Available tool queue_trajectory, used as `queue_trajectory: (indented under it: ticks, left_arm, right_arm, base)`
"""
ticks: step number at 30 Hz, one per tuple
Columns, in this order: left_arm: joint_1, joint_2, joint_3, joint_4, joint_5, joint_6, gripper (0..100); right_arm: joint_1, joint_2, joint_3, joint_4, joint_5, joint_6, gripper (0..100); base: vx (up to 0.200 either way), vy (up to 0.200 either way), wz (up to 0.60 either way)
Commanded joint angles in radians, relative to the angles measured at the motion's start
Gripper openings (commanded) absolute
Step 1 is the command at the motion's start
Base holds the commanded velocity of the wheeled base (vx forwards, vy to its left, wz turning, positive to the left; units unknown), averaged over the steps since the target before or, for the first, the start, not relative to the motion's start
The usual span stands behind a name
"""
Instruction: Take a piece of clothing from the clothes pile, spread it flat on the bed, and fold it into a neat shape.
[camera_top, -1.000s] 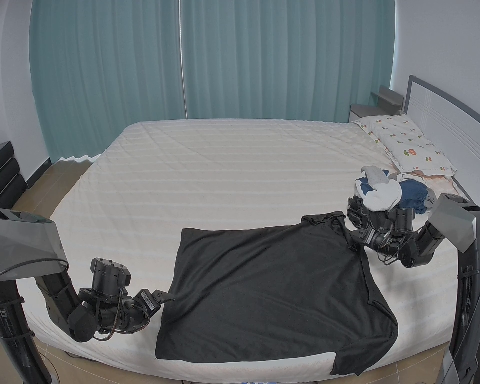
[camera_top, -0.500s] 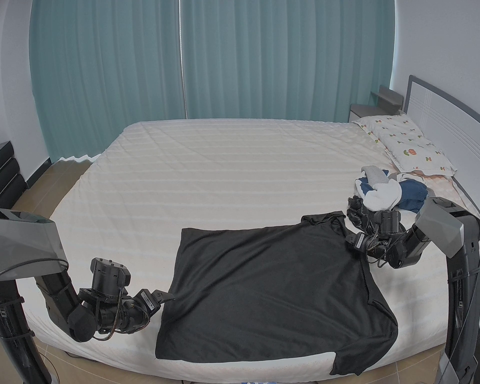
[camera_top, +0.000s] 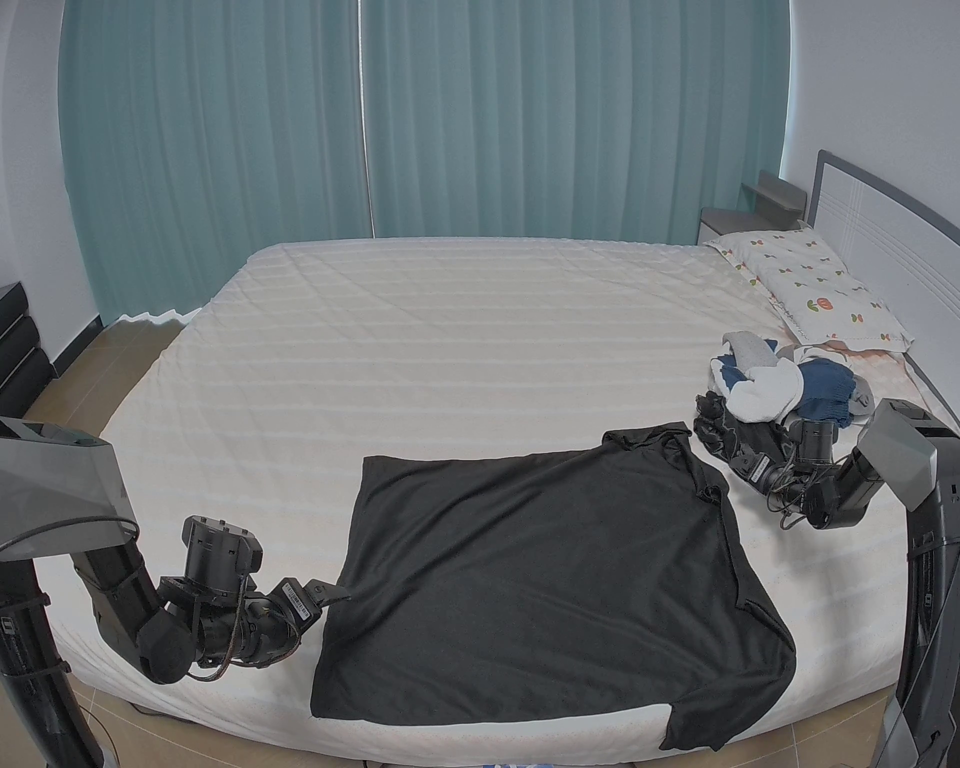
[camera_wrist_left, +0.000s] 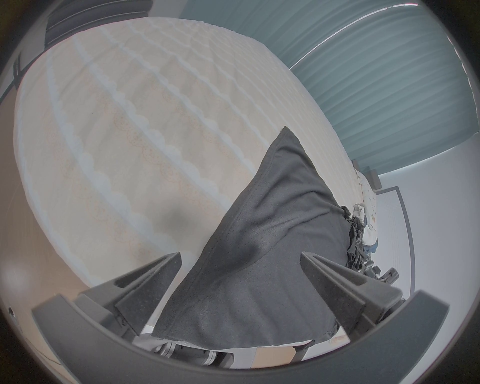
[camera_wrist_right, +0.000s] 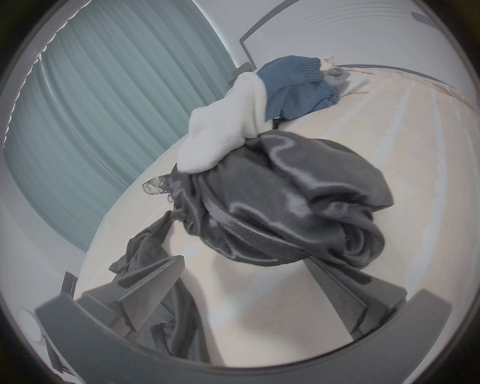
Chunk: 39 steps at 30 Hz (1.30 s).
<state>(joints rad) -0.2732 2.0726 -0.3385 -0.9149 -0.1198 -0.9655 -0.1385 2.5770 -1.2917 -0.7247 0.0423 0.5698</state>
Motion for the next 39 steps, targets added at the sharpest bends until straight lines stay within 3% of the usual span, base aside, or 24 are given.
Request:
queue_trajectory:
  ticks: [1,5,9,16,22,28,39]
  left_arm:
    - [0.000,-0.005,-0.011,-0.001,0.002,-0.018,100]
    - [0.002,-0.012,-0.048,-0.001,0.003,-0.022,100]
    - [0.002,-0.005,-0.123,0.013,0.046,-0.021,100]
    - [-0.038,-0.011,-0.117,0.008,0.057,-0.024,100]
    - [-0.072,0.009,-0.100,0.007,0.065,-0.025,100]
    - [-0.078,0.008,-0.094,0.004,0.065,-0.048,100]
    - [-0.078,0.008,-0.093,0.004,0.063,-0.079,100]
  right_arm:
    - [-0.013,-0.020,0.020,-0.002,0.004,0.013,100]
    - [0.008,-0.095,0.094,-0.010,0.019,0.018,100]
    - [0.065,-0.212,0.255,-0.105,0.070,0.096,100]
    - [0.092,-0.276,0.453,-0.249,0.073,0.090,100]
    - [0.083,-0.304,0.508,-0.256,0.073,0.090,100]
    - [0.094,-0.316,0.532,-0.257,0.073,0.096,100]
    - [0.139,-0.307,0.532,-0.256,0.071,0.105,100]
  base:
    - [0.000,0.000,0.00]
    - [0.000,0.000,0.00]
    - [0.000,0.000,0.00]
    - [0.000,0.000,0.00]
    - [0.000,0.000,0.00]
    - [-0.200,0.000,0.00]
    - [0.000,0.000,0.00]
